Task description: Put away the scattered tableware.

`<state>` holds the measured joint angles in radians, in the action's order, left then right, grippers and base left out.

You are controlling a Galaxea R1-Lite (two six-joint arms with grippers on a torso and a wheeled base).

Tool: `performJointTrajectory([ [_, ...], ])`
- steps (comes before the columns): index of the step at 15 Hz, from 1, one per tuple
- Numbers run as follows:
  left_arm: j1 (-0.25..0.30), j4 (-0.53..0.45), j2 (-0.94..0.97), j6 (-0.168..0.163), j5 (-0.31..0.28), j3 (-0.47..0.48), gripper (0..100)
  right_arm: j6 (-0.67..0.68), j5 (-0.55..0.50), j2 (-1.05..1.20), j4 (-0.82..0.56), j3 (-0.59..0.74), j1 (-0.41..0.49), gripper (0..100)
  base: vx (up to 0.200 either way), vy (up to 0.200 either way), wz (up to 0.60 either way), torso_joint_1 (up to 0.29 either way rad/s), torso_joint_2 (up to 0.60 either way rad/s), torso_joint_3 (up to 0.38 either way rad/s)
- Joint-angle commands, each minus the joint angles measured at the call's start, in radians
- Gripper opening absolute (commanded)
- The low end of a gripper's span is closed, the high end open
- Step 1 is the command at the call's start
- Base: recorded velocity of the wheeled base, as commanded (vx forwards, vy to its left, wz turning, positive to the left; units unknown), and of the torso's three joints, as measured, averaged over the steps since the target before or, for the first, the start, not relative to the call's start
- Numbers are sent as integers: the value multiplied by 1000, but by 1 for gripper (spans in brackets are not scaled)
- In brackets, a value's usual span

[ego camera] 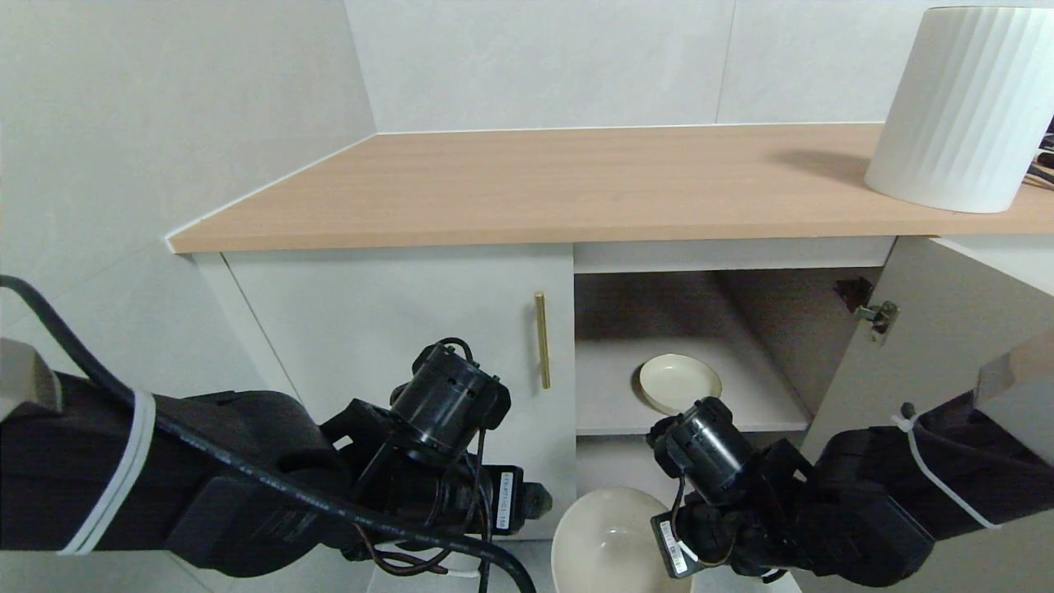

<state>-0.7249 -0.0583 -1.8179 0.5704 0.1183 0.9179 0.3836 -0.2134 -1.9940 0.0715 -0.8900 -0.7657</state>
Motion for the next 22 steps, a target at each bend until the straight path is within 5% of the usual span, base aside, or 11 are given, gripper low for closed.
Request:
performJointTrajectory([
  [1, 1, 0, 11, 0, 1, 1, 100, 3, -21, -49, 5, -14, 56, 0, 0, 0, 0, 0, 0, 0],
  [4, 1, -2, 12, 0, 1, 1, 100, 40, -21, -63, 45, -63, 143, 0, 0, 0, 0, 0, 0, 0],
  [9, 2, -2, 17, 0, 1, 1, 100, 179, -24, -77, 330, -78, 299, 0, 0, 0, 0, 0, 0, 0],
  [22, 10, 0, 12, 0, 1, 1, 100, 327, -70, -261, 375, -294, 433, 0, 0, 0, 0, 0, 0, 0],
])
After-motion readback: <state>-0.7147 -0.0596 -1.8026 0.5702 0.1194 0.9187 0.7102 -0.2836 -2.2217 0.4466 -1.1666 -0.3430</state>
